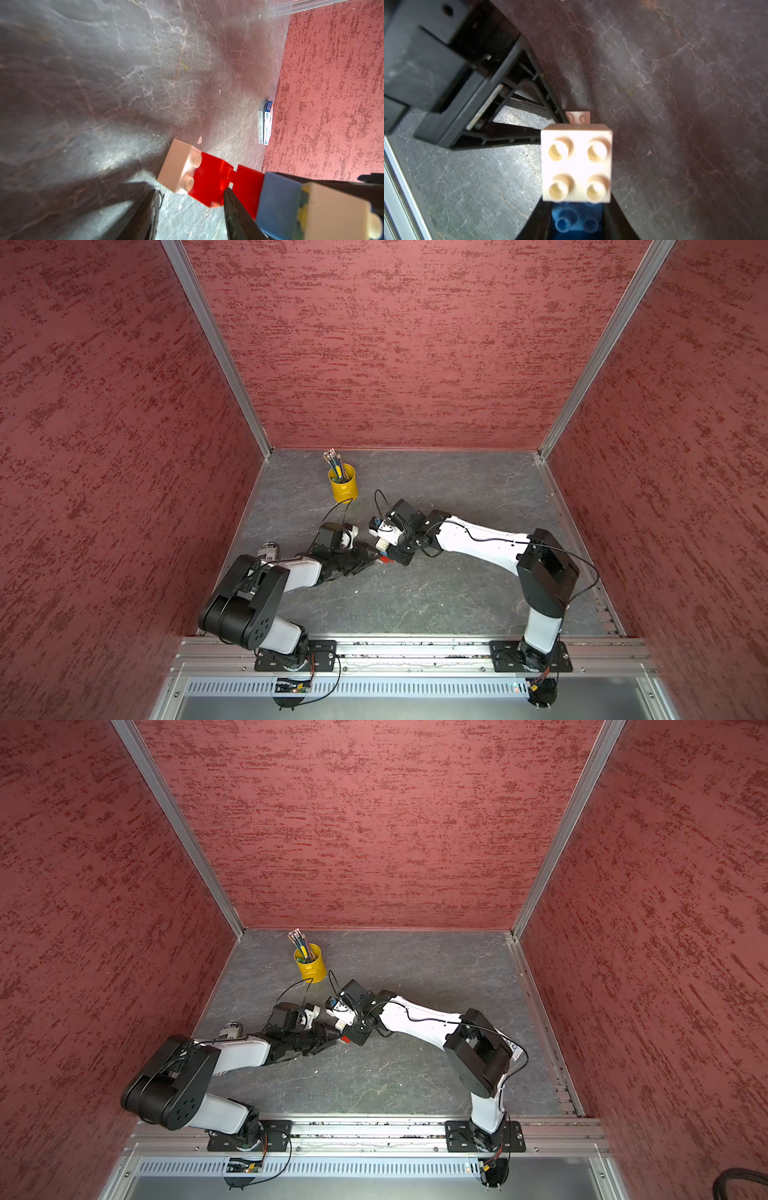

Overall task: Assemble the letter y with lego
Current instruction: Assemble the lego brick with the lego brick.

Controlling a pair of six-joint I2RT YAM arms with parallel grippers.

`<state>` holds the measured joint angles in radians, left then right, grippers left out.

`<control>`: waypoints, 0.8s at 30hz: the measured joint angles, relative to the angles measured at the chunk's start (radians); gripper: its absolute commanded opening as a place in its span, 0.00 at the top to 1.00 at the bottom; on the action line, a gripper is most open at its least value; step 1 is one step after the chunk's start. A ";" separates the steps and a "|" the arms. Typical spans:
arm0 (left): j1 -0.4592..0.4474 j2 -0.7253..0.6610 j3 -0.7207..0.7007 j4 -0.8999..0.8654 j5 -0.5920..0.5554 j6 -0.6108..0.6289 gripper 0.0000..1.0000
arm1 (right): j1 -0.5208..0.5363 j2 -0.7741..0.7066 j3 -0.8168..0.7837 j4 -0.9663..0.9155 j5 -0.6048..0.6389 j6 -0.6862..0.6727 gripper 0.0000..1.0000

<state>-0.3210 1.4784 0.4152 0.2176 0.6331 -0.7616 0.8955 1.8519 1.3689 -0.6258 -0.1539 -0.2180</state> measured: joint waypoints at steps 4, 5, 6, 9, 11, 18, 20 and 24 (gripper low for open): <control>0.000 0.000 0.000 0.000 0.000 0.000 0.50 | 0.003 0.009 0.012 -0.001 -0.002 -0.003 0.71; 0.000 -0.001 -0.001 0.000 0.000 0.000 0.50 | 0.003 0.011 0.013 -0.002 -0.002 -0.005 0.71; 0.000 -0.001 -0.001 0.001 -0.001 0.000 0.50 | 0.004 0.014 0.015 -0.002 0.000 -0.006 0.71; 0.000 -0.002 -0.002 0.002 -0.003 0.000 0.50 | 0.005 0.021 0.023 -0.009 0.002 -0.008 0.72; 0.000 -0.002 -0.002 0.002 -0.003 0.000 0.50 | 0.005 0.024 0.028 -0.015 0.005 -0.008 0.72; 0.000 -0.002 -0.002 0.002 -0.003 0.000 0.50 | 0.007 0.034 0.045 -0.032 0.019 -0.008 0.72; 0.000 -0.002 -0.002 0.002 -0.003 0.000 0.50 | 0.009 0.042 0.056 -0.045 0.024 -0.008 0.72; 0.000 -0.002 -0.002 0.002 -0.003 0.000 0.50 | 0.013 0.052 0.071 -0.061 0.033 -0.008 0.72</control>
<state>-0.3206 1.4761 0.4129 0.2195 0.6300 -0.7616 0.9085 1.9038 1.4403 -0.6872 -0.1211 -0.2260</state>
